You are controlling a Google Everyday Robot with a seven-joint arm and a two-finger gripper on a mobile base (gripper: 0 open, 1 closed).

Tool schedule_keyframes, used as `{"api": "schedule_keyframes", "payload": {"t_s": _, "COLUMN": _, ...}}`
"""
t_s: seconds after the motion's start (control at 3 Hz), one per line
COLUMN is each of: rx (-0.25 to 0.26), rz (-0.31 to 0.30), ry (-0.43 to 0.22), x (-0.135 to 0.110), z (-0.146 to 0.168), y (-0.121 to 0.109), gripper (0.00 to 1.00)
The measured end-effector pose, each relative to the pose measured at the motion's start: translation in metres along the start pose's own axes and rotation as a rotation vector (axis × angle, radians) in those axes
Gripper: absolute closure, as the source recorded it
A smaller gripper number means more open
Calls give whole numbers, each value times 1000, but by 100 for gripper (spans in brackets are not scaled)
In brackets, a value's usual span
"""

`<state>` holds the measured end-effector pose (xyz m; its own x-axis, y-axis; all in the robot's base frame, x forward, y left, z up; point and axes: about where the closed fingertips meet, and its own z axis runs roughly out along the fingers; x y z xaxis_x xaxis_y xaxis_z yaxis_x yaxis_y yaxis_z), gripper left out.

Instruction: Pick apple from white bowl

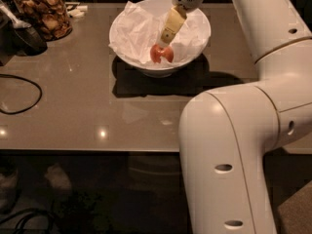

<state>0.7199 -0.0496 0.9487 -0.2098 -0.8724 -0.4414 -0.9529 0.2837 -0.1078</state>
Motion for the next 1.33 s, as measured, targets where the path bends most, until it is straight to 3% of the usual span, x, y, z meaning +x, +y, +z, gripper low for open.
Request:
{"api": "schedule_keyframes", "payload": {"t_s": 0.67, "rx": -29, "rz": 42, "ry": 27, "x": 13, "z": 30, "y": -9, "gripper": 8}}
{"api": "schedule_keyframes", "payload": {"t_s": 1.0, "rx": -49, "rz": 48, "ry": 35, "x": 13, "z": 42, "y": -8, "gripper": 12}}
{"api": "schedule_keyframes", "payload": {"t_s": 1.33, "rx": -66, "rz": 54, "ry": 43, "x": 14, "z": 50, "y": -7, "gripper": 22}}
